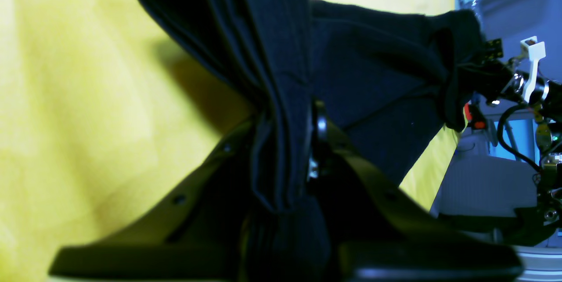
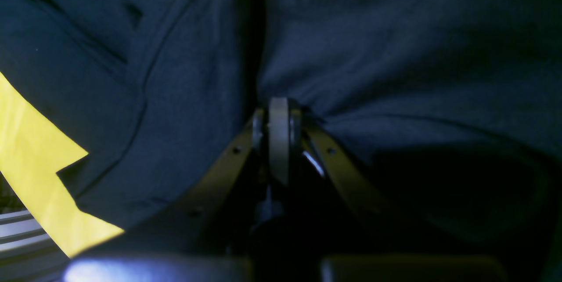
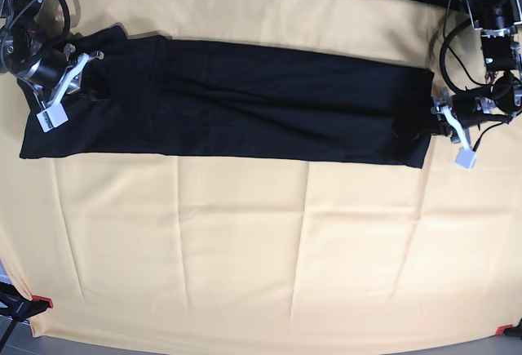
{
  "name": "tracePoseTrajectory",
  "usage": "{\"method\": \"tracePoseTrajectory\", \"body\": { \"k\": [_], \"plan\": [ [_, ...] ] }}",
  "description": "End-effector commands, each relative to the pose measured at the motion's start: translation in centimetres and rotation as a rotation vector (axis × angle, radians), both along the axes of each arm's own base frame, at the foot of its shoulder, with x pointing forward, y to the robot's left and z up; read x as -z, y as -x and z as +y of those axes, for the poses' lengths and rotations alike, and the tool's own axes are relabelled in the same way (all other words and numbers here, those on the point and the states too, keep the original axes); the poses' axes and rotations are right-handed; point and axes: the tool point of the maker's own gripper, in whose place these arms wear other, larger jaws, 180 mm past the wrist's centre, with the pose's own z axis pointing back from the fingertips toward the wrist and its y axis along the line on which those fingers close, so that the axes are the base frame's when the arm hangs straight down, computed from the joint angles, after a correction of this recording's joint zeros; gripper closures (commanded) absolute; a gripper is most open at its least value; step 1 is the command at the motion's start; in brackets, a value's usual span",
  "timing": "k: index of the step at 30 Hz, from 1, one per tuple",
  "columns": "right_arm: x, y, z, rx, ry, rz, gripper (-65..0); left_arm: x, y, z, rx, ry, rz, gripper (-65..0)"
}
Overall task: Fold the T-shirt properly
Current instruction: 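Lift the hem end and fold it toward the right gripper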
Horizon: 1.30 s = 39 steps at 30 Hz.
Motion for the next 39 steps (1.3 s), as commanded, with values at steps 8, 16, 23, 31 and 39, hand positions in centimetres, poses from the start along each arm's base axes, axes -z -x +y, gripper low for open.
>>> {"method": "tracePoseTrajectory", "body": {
  "k": [8, 16, 23, 31, 39],
  "plan": [
    [-2.4, -1.2, 0.1, -0.032, 0.019, -0.083, 0.0, -3.6, -1.9, 6.1, -0.079, -0.118, -0.056, 0.0],
    [-2.8, -1.3, 0.3, -0.039, 0.019, -0.095, 0.0, -6.6, -2.2, 10.7, -0.109, -0.237, -0.085, 0.0],
    [-2.8, -1.3, 0.3, -0.039, 0.020, -0.095, 0.0, -7.8, -1.9, 10.8, -0.098, -0.199, -0.077, 0.0],
    [-2.7, -1.3, 0.4, -0.038, 0.019, -0.094, 0.0, -8.2, -1.5, 9.4, -0.049, -0.142, -0.086, 0.0],
    [-2.6, -1.2, 0.8, -0.030, 0.003, -0.096, 0.0, -6.3, -1.7, 6.0, -0.040, -0.038, -0.086, 0.0]
  ]
}}
